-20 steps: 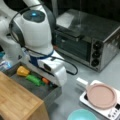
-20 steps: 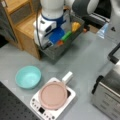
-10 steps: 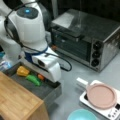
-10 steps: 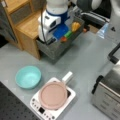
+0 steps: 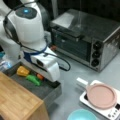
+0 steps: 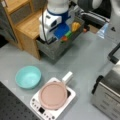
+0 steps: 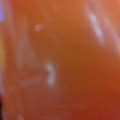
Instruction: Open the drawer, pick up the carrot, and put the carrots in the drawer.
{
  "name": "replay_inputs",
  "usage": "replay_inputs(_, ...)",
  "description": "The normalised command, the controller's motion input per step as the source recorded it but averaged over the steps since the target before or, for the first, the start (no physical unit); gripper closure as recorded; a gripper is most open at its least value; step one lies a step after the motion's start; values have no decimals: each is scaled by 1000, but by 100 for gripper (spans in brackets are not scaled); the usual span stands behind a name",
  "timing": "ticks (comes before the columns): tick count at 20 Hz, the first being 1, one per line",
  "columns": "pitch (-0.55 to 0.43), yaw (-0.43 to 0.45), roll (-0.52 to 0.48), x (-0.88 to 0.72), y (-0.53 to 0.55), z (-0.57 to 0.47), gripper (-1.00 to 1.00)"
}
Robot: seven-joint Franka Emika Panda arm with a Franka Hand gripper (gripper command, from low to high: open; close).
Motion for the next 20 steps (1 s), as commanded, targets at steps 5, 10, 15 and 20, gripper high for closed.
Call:
replay_inputs(5, -131, -15, 167, -138, -122, -51, 100)
replay_inputs(10, -128, 22, 158, -112, -118, -28, 100)
replay_inputs(15, -137, 53, 180, -74, -73, -32, 100)
replay_inputs(20, -132, 24, 200, -54, -65, -32, 100)
